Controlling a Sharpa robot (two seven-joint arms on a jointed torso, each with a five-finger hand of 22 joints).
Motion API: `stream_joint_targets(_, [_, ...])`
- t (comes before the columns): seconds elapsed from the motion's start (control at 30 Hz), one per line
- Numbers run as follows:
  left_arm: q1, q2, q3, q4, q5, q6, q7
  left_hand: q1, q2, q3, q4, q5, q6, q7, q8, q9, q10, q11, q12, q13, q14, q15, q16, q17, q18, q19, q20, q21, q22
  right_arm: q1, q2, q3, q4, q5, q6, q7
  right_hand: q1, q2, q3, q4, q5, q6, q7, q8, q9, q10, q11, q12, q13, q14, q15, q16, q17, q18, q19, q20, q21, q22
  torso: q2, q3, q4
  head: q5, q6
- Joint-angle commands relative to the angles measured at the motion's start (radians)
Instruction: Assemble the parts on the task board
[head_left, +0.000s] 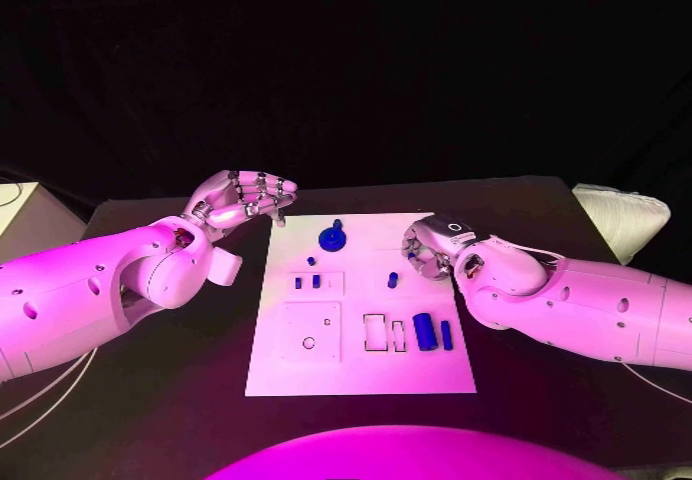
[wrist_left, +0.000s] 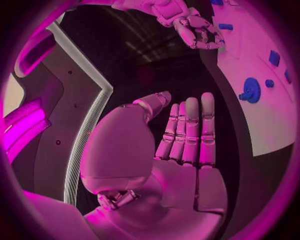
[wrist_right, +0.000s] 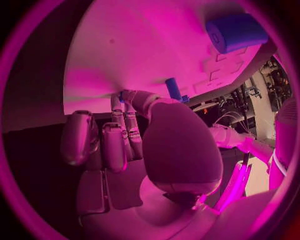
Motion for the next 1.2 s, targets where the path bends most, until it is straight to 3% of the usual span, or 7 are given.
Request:
stream_joint_targets(0.03, [0.000,0.002,0.001,-0.002,0.007,0.007,0.005,0.008,0.005,-0.007,0.000,0.000,-0.007,0.002,0.004,-0.002,0.000,0.006,-0.005,-0.001,-0.002,0.005,-0.006,-0.001,0.014,0.003,0.000,-0.004,-0.001,0.000,-0.008,0.000,0.008,-0.005,-0.051,-0.003,-0.009,0.002,0.020,-0.017,0.003,0.009,0.000,0.005,0.000,0.046,-0.040,0.006,0.001,0.045,-0.007,0.002,0.000,-0.010,0.007,-0.001,0.006,0.099,0.000,0.0002,-0.0003,-0.002,0.001])
stream_joint_targets(0.23, [0.000,0.004,0.001,-0.007,0.007,0.007,0.006,0.008,0.005,-0.008,0.000,0.000,-0.008,0.002,0.003,-0.002,-0.002,0.007,-0.007,-0.002,-0.002,0.005,-0.007,-0.002,0.014,0.003,0.000,-0.005,-0.002,0.007,-0.022,0.004,0.022,0.004,-0.105,0.014,-0.012,0.001,0.022,-0.019,0.002,0.010,0.000,0.005,0.001,0.048,-0.040,0.005,0.001,0.045,-0.008,0.002,0.000,-0.011,0.009,-0.002,0.013,0.102,0.000,-0.0001,0.0003,-0.001,0.000])
stream_joint_targets(0.6, [0.000,0.004,0.001,-0.011,0.008,0.006,0.004,0.007,0.004,-0.010,0.001,0.000,-0.011,0.003,0.003,-0.003,-0.005,0.009,-0.010,-0.005,0.000,0.006,-0.008,-0.003,0.014,0.005,0.001,-0.007,-0.003,0.028,-0.066,0.011,0.073,0.033,-0.145,0.023,-0.014,0.001,0.024,-0.020,0.000,0.011,0.000,0.005,0.002,0.050,-0.040,0.004,0.000,0.045,-0.008,0.002,0.000,-0.012,0.010,-0.002,0.017,0.104,0.001,-0.0005,-0.0006,0.002,0.000])
stream_joint_targets(0.77, [0.000,0.004,0.001,-0.012,0.009,0.004,0.004,0.007,0.004,-0.010,0.001,0.000,-0.011,0.003,0.003,-0.003,-0.005,0.009,-0.010,-0.005,0.000,0.006,-0.008,-0.003,0.014,0.005,0.001,-0.007,-0.003,0.035,-0.093,0.013,0.130,0.066,-0.164,0.053,-0.014,0.001,0.024,-0.020,0.000,0.011,0.000,0.005,0.002,0.050,-0.040,0.004,0.000,0.045,-0.008,0.002,0.000,-0.012,0.010,-0.002,0.017,0.104,0.001,-0.0004,-0.0004,0.006,0.004])
stream_joint_targets(0.87, [0.000,0.005,0.001,-0.011,0.010,0.002,-0.001,0.006,0.004,-0.011,0.002,0.000,-0.012,0.003,0.002,-0.004,-0.007,0.009,-0.011,-0.006,0.000,0.007,-0.009,-0.003,0.014,0.005,0.001,-0.008,-0.004,0.035,-0.096,0.014,0.172,0.074,-0.172,0.081,-0.015,0.000,0.026,-0.022,-0.001,0.011,0.000,0.006,0.002,0.052,-0.040,0.003,0.000,0.046,-0.008,0.005,0.004,-0.014,0.013,-0.002,0.030,0.110,0.002,0.0004,-0.0007,0.001,0.013])
stream_joint_targets(1.2, [0.000,0.013,0.001,0.004,0.013,-0.010,0.010,0.008,0.006,-0.014,0.004,0.003,-0.028,0.007,-0.005,-0.009,-0.007,0.010,-0.014,-0.011,0.002,0.008,-0.013,-0.006,0.014,0.009,0.003,-0.016,-0.010,0.020,-0.051,0.009,0.242,0.070,-0.170,0.149,-0.017,0.000,0.027,-0.022,-0.002,0.012,0.000,0.006,0.003,0.053,-0.040,0.002,-0.001,0.047,-0.008,0.006,0.006,-0.015,0.014,-0.003,0.034,0.112,-0.001,-0.0021,-0.0003,0.030,0.014])
